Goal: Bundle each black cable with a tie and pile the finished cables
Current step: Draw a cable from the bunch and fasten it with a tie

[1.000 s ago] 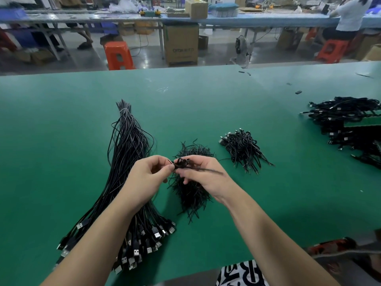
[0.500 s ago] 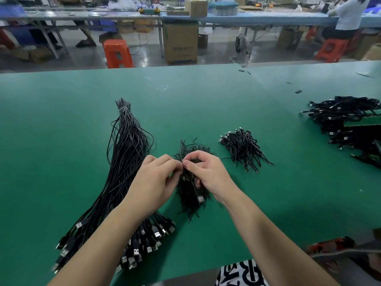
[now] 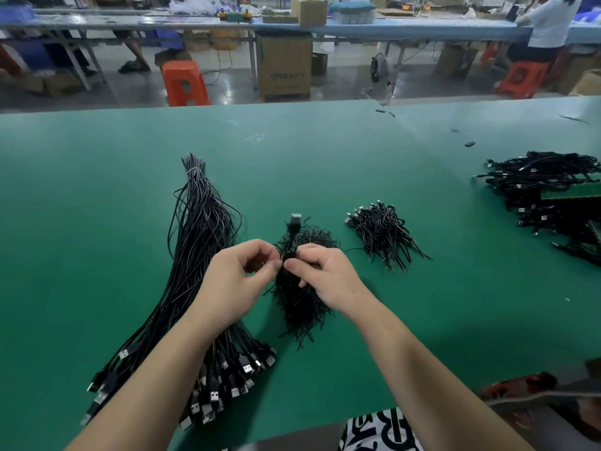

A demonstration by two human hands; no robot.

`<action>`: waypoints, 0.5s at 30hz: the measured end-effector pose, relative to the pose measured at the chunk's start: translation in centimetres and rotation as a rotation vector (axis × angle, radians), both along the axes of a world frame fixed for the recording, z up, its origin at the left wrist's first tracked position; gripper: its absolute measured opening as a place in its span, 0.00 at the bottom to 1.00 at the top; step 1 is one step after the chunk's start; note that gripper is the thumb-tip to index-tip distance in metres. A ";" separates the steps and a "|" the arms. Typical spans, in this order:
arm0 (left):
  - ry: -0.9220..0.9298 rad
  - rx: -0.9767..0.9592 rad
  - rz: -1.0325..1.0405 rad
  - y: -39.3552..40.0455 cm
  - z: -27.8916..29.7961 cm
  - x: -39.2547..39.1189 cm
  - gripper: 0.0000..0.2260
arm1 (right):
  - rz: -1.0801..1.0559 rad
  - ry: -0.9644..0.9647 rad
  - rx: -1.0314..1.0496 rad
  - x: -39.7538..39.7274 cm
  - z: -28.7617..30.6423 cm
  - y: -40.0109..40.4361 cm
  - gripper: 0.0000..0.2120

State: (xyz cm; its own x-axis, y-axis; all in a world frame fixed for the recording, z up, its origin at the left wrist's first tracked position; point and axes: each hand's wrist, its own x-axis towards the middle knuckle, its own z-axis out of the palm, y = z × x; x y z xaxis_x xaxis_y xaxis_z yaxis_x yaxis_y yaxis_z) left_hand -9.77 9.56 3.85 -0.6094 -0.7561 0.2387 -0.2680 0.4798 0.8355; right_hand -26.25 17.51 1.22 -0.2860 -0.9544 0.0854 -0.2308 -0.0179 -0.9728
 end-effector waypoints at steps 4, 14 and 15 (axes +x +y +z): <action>-0.102 -0.524 -0.071 0.2 -0.1 0.3 0.04 | 0.072 -0.026 0.031 0.1 -0.4 0.2 0.15; -0.119 -0.932 -0.040 -0.3 -1.5 0.3 0.04 | 0.252 -0.290 0.070 0.1 -0.4 0.5 0.12; -0.096 -0.870 -0.024 -0.2 -1.5 0.3 0.03 | 0.244 -0.318 0.068 0.0 -0.4 0.5 0.11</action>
